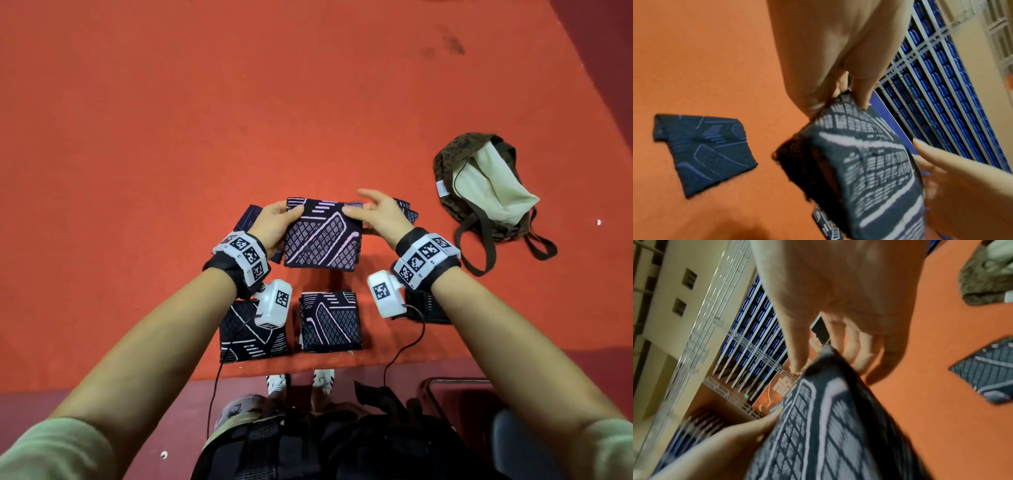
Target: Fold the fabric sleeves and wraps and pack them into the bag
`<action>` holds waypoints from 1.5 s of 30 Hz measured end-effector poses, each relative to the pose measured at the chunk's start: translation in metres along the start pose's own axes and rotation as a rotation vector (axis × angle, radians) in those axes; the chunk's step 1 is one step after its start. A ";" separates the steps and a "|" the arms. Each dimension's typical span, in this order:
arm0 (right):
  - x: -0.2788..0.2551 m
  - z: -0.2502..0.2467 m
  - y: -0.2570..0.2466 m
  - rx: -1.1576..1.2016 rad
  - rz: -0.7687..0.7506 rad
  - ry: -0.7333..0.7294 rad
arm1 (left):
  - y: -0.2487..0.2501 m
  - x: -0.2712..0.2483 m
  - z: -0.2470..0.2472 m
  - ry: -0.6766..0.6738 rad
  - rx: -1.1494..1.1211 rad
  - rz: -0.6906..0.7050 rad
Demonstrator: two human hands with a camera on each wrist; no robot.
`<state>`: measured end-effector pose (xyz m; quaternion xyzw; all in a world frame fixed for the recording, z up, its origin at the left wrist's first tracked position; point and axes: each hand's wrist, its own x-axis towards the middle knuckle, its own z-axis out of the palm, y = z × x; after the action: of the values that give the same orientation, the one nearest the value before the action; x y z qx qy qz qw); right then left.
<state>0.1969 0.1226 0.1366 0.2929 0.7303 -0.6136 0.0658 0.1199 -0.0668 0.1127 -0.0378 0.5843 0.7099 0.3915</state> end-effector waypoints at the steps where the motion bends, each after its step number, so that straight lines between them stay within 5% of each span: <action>1: -0.002 -0.001 0.001 -0.138 -0.016 -0.046 | -0.002 0.000 0.000 -0.016 0.105 0.024; 3: -0.005 0.001 0.002 -0.400 -0.108 -0.114 | -0.007 -0.002 0.002 -0.102 0.308 0.055; 8: -0.011 0.013 0.001 -0.471 -0.125 -0.274 | -0.007 -0.008 0.014 -0.157 0.471 0.055; 14: -0.023 0.000 0.016 -0.084 0.041 -0.119 | -0.017 -0.011 -0.012 -0.277 0.794 -0.123; 17: -0.031 -0.003 0.031 -0.017 0.123 -0.086 | -0.023 -0.012 -0.023 -0.174 0.639 -0.083; 32: -0.070 0.014 0.061 0.147 0.322 -0.130 | -0.053 -0.021 -0.005 -0.082 -0.165 -0.208; 37: -0.067 0.014 0.072 0.105 0.274 -0.017 | -0.046 -0.026 -0.012 -0.163 0.097 -0.300; 42: -0.056 0.009 0.062 -0.082 0.211 -0.146 | -0.052 -0.032 -0.016 -0.335 0.401 -0.383; 45: -0.045 0.009 0.065 -0.164 0.187 -0.123 | -0.068 -0.033 -0.014 -0.259 0.334 -0.327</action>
<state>0.2643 0.1031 0.0990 0.3152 0.7421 -0.5599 0.1908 0.1780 -0.0948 0.0711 0.0245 0.6244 0.5298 0.5735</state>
